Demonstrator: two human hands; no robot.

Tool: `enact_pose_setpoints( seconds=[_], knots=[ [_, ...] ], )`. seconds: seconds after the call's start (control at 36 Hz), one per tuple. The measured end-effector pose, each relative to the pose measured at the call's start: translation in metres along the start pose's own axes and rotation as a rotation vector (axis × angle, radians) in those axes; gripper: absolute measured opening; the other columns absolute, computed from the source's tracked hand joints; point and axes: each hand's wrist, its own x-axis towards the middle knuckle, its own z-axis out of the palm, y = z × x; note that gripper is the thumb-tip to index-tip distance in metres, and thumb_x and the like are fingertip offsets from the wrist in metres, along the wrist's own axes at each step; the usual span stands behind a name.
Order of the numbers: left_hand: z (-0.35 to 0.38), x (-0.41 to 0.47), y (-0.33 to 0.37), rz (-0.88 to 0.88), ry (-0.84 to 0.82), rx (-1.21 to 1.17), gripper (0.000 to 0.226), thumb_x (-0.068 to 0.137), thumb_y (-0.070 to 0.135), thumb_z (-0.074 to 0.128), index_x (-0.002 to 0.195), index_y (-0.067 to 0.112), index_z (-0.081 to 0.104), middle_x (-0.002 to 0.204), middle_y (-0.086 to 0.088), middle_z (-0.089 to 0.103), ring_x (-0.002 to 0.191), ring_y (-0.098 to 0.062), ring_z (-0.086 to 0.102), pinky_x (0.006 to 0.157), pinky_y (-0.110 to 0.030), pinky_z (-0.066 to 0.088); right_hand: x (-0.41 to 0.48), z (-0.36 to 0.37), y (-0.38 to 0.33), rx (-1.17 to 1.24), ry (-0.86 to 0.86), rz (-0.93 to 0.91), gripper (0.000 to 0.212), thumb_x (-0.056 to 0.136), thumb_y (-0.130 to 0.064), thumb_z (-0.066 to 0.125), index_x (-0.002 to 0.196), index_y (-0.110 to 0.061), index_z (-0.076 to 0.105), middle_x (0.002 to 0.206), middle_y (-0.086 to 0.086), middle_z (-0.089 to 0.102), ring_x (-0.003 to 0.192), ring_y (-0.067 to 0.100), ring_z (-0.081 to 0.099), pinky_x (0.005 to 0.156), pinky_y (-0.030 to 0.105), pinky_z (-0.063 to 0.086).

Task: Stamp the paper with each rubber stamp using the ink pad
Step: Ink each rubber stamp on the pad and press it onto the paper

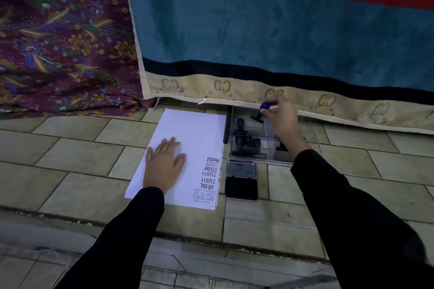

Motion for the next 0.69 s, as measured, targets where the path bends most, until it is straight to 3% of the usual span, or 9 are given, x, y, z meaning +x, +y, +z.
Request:
enact_pose_setpoints(
  seconds=[0.06,0.11,0.28,0.33,0.44,0.58,0.69],
  knots=[
    [-0.001,0.000,0.001,0.000,0.005,-0.007,0.043,0.098,0.037,0.044,0.139,0.024,0.045,0.155,0.007,0.033,0.147,-0.011,0.018,0.120,-0.043,0.003,0.002,0.011,0.007,-0.082,-0.067,-0.012,0.018,0.083,-0.006,0.068,0.100,-0.009,0.064,0.094,0.004,0.063,0.065,0.003,0.055,0.054,-0.001,0.039],
    [-0.001,-0.001,0.002,0.000,0.007,-0.012,0.043,0.098,0.037,0.044,0.139,0.024,0.045,0.155,0.007,0.033,0.147,-0.011,0.018,0.120,-0.043,0.003,0.003,0.020,0.012,-0.157,-0.129,-0.017,0.016,0.083,-0.005,0.067,0.099,-0.006,0.065,0.096,0.011,0.066,0.073,0.012,0.056,0.065,0.014,0.044],
    [-0.003,-0.001,0.003,-0.011,-0.004,-0.012,0.044,0.099,0.038,0.043,0.140,0.025,0.043,0.156,0.009,0.031,0.147,-0.009,0.016,0.121,-0.040,0.000,0.007,0.033,0.019,-0.232,-0.183,0.025,0.014,0.086,0.000,0.061,0.093,-0.011,0.055,0.093,0.009,0.058,0.059,-0.004,0.042,0.046,0.011,0.032],
    [-0.003,-0.001,0.003,-0.012,0.000,-0.010,0.044,0.099,0.038,0.043,0.140,0.025,0.044,0.156,0.009,0.031,0.147,-0.009,0.016,0.121,-0.040,0.000,0.009,0.034,0.017,-0.278,-0.191,0.037,0.012,0.086,0.000,0.060,0.093,-0.008,0.054,0.094,0.013,0.059,0.061,0.008,0.049,0.051,0.020,0.041],
    [-0.002,-0.001,0.002,-0.007,0.000,-0.008,0.043,0.099,0.039,0.043,0.140,0.025,0.044,0.156,0.009,0.032,0.147,-0.008,0.016,0.121,-0.040,0.001,0.016,0.033,0.012,-0.360,-0.250,0.097,0.014,0.088,0.000,0.057,0.102,0.001,0.057,0.106,0.023,0.062,0.085,0.027,0.060,0.076,0.034,0.052],
    [-0.001,0.000,0.001,-0.004,0.005,-0.004,0.043,0.098,0.039,0.043,0.139,0.026,0.044,0.155,0.009,0.033,0.147,-0.007,0.017,0.121,-0.040,0.001,0.018,0.033,0.011,-0.464,-0.265,0.106,0.015,0.087,0.004,0.054,0.100,0.004,0.061,0.104,0.022,0.064,0.094,0.033,0.062,0.082,0.038,0.052],
    [-0.001,0.000,0.001,-0.007,0.002,-0.002,0.043,0.098,0.040,0.042,0.139,0.026,0.044,0.155,0.009,0.033,0.147,-0.007,0.017,0.121,-0.040,0.001,0.020,0.035,0.012,-0.522,-0.289,0.099,0.018,0.083,0.010,0.049,0.090,0.003,0.065,0.087,0.019,0.062,0.082,0.030,0.061,0.072,0.034,0.050]
  ],
)
